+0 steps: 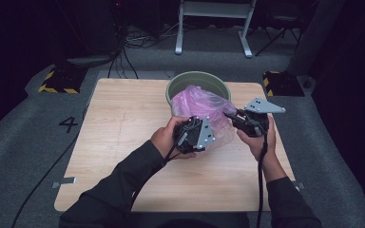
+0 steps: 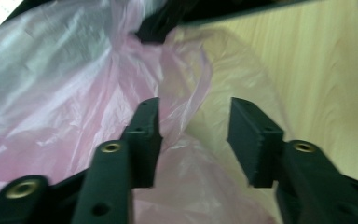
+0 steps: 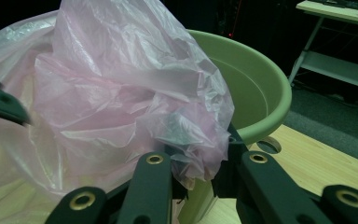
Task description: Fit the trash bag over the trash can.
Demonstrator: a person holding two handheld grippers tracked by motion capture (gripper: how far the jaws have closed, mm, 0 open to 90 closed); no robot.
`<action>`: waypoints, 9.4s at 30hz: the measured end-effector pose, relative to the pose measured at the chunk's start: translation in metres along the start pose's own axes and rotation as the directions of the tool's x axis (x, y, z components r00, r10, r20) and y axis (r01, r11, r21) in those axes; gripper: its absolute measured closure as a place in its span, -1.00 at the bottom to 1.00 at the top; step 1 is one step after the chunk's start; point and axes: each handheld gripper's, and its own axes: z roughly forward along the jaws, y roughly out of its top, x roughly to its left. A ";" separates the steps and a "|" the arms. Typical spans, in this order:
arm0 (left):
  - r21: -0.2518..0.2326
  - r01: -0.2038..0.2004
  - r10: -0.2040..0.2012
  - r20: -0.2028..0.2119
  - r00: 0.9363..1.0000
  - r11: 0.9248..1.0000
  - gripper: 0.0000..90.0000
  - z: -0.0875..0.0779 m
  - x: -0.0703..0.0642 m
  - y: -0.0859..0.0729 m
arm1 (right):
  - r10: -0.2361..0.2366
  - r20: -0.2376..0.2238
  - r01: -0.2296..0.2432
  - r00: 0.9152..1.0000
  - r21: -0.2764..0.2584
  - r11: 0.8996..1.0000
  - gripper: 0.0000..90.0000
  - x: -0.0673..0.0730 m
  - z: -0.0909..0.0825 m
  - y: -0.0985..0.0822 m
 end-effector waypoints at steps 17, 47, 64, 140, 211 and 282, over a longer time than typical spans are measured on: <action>-0.029 0.072 -0.072 -0.018 0.997 0.997 1.00 0.006 0.022 -0.014 | -0.063 -0.073 0.061 0.995 -0.035 0.998 0.11 0.006 -0.010 -0.006; -0.195 0.279 -0.278 0.031 0.960 0.940 1.00 -0.011 0.049 -0.028 | -0.010 -0.103 0.015 0.995 0.048 0.999 1.00 0.020 0.001 -0.047; -0.165 0.368 -0.392 -0.149 0.908 0.915 1.00 -0.027 0.114 -0.070 | -0.009 -0.011 0.010 1.000 0.098 0.995 1.00 -0.021 -0.003 -0.042; -0.089 0.558 -0.565 -0.110 0.818 0.825 0.87 0.071 0.157 -0.138 | 0.267 0.048 -0.271 0.962 0.111 0.956 0.98 -0.087 0.083 -0.019; -0.228 0.462 -0.449 0.109 0.887 0.857 -0.06 0.023 0.171 -0.110 | 0.104 0.111 -0.115 0.988 0.096 0.989 0.68 -0.080 0.049 0.004; 0.079 0.684 -0.689 0.090 0.719 0.725 1.00 0.111 0.185 -0.147 | 0.263 -0.002 -0.257 0.965 0.211 0.943 0.88 -0.095 0.108 -0.019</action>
